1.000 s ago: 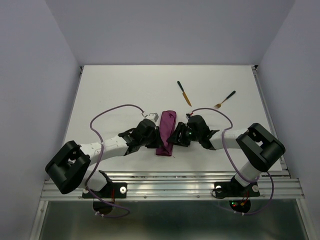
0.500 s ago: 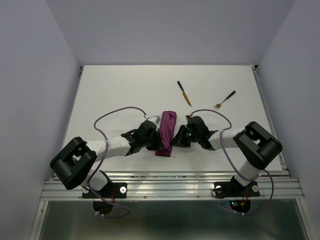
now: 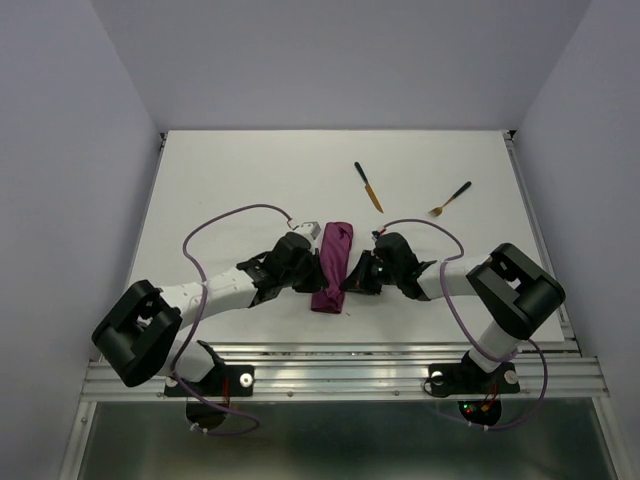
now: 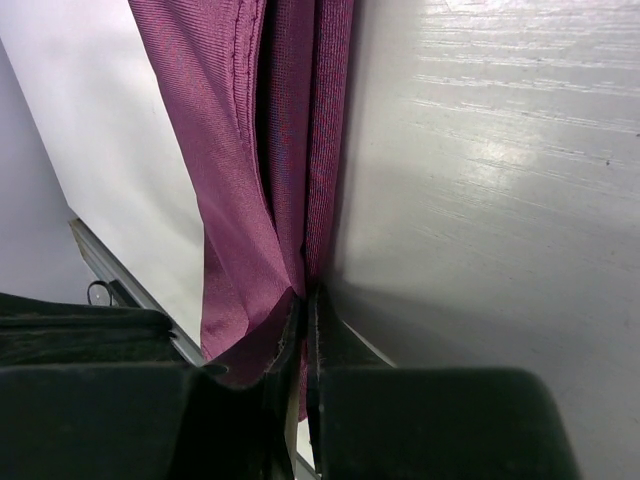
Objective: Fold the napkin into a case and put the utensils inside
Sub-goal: Smooth out the smaller rectangle-folded napkin at the center of the board.
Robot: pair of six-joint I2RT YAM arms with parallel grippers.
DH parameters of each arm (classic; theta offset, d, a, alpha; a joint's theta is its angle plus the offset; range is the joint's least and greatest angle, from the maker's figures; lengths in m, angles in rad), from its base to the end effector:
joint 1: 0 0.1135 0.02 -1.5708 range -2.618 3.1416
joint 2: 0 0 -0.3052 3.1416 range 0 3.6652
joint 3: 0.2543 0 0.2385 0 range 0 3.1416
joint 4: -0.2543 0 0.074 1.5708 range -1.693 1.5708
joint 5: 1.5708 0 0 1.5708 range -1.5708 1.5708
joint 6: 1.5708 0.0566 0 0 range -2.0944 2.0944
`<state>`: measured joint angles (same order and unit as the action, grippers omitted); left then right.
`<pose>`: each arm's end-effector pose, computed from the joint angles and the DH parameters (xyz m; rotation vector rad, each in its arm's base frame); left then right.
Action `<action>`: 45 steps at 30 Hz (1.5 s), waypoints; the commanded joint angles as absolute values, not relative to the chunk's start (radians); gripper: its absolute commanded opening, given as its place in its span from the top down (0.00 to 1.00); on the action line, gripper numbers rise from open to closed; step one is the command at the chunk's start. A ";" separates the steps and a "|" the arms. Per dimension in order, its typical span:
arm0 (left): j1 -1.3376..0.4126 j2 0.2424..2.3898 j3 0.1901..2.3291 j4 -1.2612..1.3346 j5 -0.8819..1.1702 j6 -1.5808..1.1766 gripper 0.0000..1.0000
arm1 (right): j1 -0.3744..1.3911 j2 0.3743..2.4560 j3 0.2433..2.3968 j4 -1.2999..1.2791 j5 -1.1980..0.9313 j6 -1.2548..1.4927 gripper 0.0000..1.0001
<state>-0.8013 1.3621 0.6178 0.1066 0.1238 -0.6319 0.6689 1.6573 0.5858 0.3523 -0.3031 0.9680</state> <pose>0.1841 -0.2001 0.2223 0.2735 2.3489 -0.8923 0.2295 0.2029 0.1593 0.2050 2.5437 1.1087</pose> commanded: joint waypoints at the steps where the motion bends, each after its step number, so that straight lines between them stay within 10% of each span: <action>1: -0.762 1.315 0.698 0.083 0.118 -0.597 1.00 | 0.672 1.643 0.571 0.333 -0.261 0.956 0.99; 16: -0.784 1.404 0.695 0.089 0.406 -0.543 1.00 | 0.672 1.646 0.587 0.322 -0.233 0.957 0.99; 45: -0.798 1.393 0.796 0.002 0.301 -0.497 1.00 | 0.672 1.647 0.597 0.310 -0.224 0.957 0.99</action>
<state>-0.8200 1.4960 0.7094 0.0616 0.3496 -0.5541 0.6689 1.6527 0.5884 0.3492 -0.2607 0.9680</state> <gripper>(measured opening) 0.090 0.060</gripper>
